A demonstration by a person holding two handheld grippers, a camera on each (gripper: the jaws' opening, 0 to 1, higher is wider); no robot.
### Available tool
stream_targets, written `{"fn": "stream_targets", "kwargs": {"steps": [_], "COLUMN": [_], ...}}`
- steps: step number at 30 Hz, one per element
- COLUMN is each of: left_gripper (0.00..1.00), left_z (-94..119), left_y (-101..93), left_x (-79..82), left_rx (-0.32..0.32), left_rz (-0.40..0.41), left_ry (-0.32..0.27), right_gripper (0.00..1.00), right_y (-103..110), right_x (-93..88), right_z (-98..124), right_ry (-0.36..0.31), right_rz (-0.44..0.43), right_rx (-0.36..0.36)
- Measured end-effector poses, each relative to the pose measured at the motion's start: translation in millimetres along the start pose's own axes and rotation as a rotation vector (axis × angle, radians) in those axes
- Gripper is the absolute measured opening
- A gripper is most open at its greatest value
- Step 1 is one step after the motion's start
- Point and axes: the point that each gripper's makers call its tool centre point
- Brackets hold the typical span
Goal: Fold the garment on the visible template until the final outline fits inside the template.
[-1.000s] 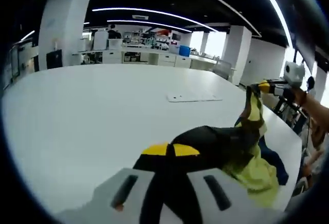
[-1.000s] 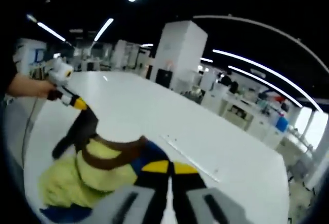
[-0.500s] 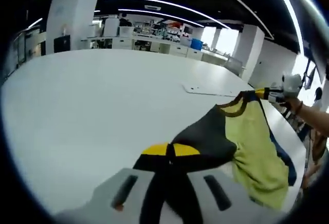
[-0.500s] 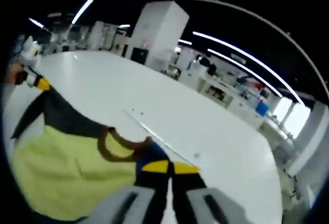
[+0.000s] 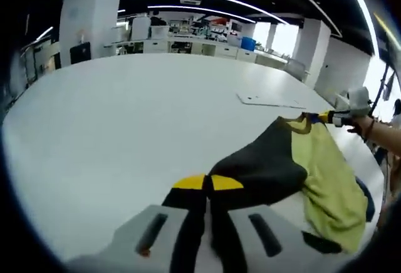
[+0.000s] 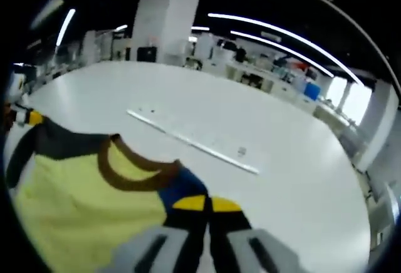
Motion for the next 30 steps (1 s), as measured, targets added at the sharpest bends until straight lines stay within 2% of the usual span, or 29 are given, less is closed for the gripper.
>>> {"fn": "stream_targets", "kwargs": {"steps": [3, 5, 7, 10, 12, 14, 15, 17, 22, 30], "left_gripper": [0.01, 0.09, 0.18, 0.26, 0.32, 0.38, 0.41, 0.48, 0.59, 0.76], "left_z": [-0.9, -0.3, 2.4, 6.2, 9.6, 10.6, 12.5, 17.5, 31.4, 47.8], "left_y": [9.7, 7.6, 4.8, 3.3, -1.0, -7.4, -7.3, -10.5, -21.6, -43.2], "left_x": [1.0, 5.6, 9.5, 13.0, 15.9, 22.2, 20.7, 18.6, 15.1, 9.1], "left_rx": [0.05, 0.051, 0.045, 0.048, 0.032, -0.006, -0.009, -0.016, -0.046, -0.098], "left_rz": [-0.111, -0.106, -0.098, -0.112, -0.092, -0.047, -0.048, -0.053, -0.048, -0.058], "left_ry": [0.017, -0.006, -0.016, -0.024, -0.038, -0.072, -0.062, -0.057, -0.074, -0.083], "right_gripper": [0.0, 0.01, 0.13, 0.29, 0.41, 0.53, 0.59, 0.64, 0.77, 0.93], "right_y": [2.1, 4.6, 7.8, 7.1, 13.8, 19.0, 20.8, 21.0, 37.0, 53.0], "right_x": [0.8, 1.9, 2.8, 2.9, 3.0, 1.8, -0.2, 0.2, -0.5, -2.6], "right_z": [2.3, 4.6, 6.8, 11.2, 16.7, 19.1, 21.3, 26.9, 51.3, 85.8], "right_ry": [-0.004, -0.011, -0.011, -0.003, 0.002, 0.019, 0.031, 0.024, 0.009, 0.005], "right_rz": [-0.015, -0.054, -0.106, -0.109, -0.158, -0.249, -0.268, -0.263, -0.315, -0.298], "right_rx": [0.001, 0.012, 0.04, 0.044, 0.073, 0.109, 0.117, 0.119, 0.162, 0.217]}}
Point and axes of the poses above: the point that each gripper's makers call its tool centre point, and the gripper's own axes: z roughly backward along the fingers, y roughly to its left, x roughly out of its top, and after that the axes turned 4 degrees about -z, right-handed
